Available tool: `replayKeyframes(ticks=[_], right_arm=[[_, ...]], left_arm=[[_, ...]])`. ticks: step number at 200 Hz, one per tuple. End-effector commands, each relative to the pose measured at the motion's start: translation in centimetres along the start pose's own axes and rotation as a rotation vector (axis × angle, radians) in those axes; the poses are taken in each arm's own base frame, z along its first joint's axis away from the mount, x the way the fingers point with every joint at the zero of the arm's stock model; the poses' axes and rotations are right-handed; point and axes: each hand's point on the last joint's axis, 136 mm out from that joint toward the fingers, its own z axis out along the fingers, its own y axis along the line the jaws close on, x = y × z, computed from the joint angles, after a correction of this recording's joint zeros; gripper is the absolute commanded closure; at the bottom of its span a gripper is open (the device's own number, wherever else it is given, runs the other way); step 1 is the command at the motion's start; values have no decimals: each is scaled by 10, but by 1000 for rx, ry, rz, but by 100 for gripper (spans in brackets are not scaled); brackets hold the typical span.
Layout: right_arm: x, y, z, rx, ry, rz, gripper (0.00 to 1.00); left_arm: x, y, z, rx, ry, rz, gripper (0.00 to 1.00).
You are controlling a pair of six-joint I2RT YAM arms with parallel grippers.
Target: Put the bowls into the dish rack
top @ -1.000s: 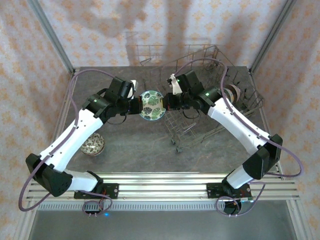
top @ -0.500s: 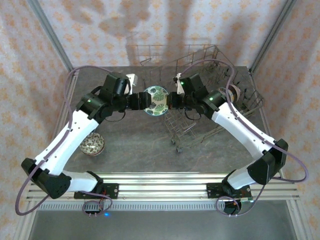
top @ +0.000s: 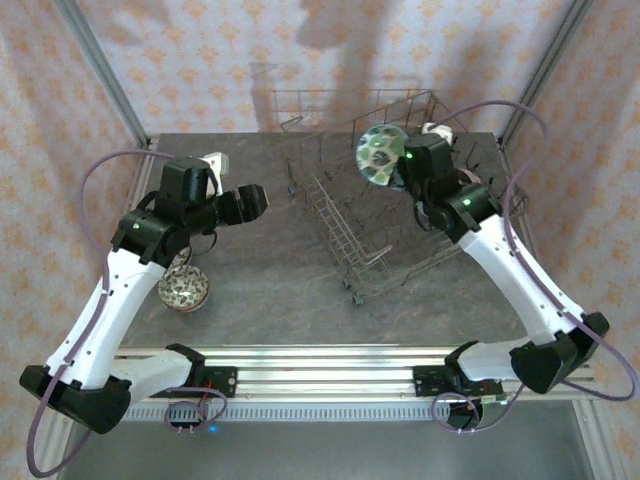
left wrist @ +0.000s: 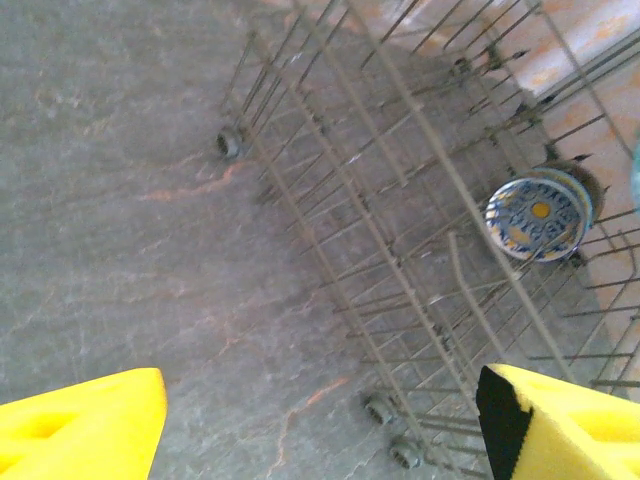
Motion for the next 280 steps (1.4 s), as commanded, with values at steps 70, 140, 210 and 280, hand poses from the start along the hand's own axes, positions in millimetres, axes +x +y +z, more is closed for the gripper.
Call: replayKeyframes(ticks=[70,140,210,280], right_arm=[[4,-109,8,688,-102,-452,100],[31,-117,46,765,-27,-552,100],[46,-115,82,794,32,-663,100],[57,-110,100,825,89,-795,100]], left_arm=[[30,21,29,-29,96,-30,18],[40,30,44,-45,138,-24,18],[47,36,57,-41,170,-34,17],[54,39,66,-28,186,-50,17]])
